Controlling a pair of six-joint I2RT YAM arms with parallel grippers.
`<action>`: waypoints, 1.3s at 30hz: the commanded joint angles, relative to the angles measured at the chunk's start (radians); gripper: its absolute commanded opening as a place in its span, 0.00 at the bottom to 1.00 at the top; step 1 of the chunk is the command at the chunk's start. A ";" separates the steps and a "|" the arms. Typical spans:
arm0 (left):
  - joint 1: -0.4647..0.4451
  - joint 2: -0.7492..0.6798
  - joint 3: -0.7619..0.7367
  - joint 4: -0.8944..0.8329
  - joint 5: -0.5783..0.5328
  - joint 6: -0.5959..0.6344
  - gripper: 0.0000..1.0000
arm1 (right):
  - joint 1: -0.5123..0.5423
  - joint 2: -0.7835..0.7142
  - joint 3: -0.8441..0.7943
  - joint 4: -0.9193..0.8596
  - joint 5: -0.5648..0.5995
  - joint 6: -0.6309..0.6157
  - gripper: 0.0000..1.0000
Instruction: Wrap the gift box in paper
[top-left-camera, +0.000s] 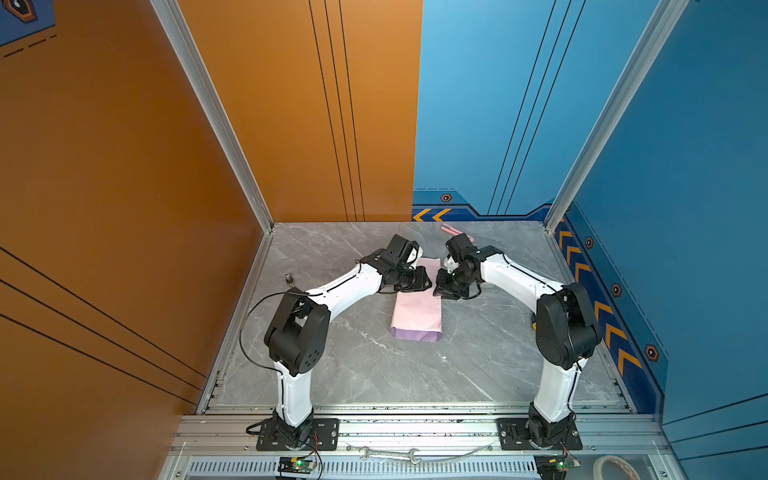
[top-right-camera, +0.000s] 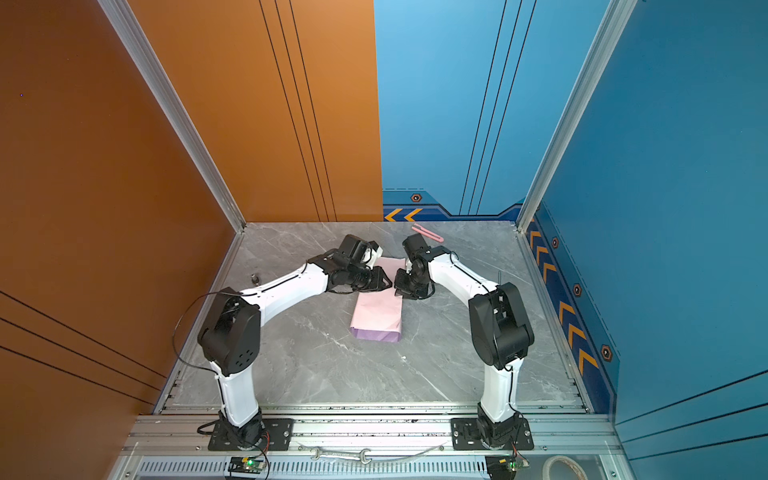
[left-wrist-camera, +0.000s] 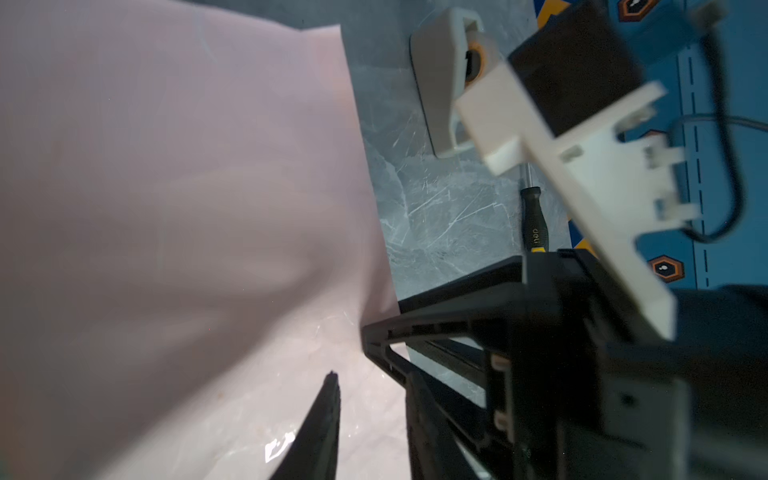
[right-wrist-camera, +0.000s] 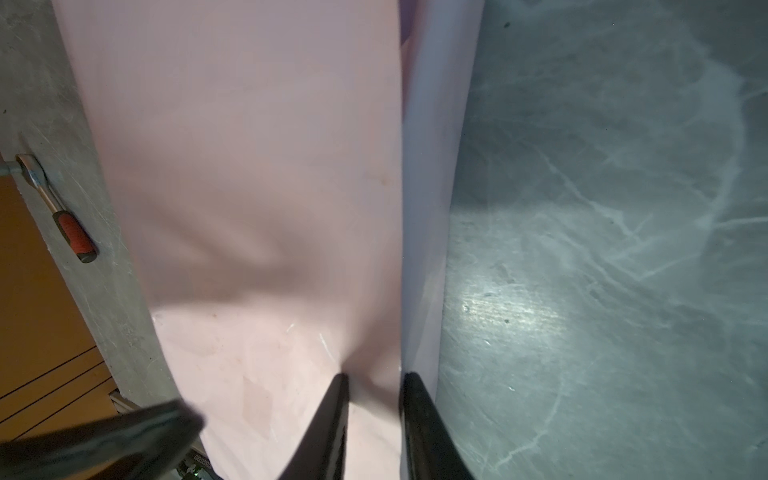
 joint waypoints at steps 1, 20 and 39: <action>-0.004 0.037 0.025 0.026 0.042 0.010 0.25 | -0.006 0.025 -0.003 0.001 0.010 -0.012 0.26; 0.002 0.033 -0.170 0.048 -0.033 0.011 0.24 | -0.120 -0.191 -0.037 -0.012 0.012 -0.067 0.51; 0.026 0.018 -0.186 0.073 0.018 -0.007 0.24 | -0.603 0.026 0.049 0.083 -0.343 -0.508 0.46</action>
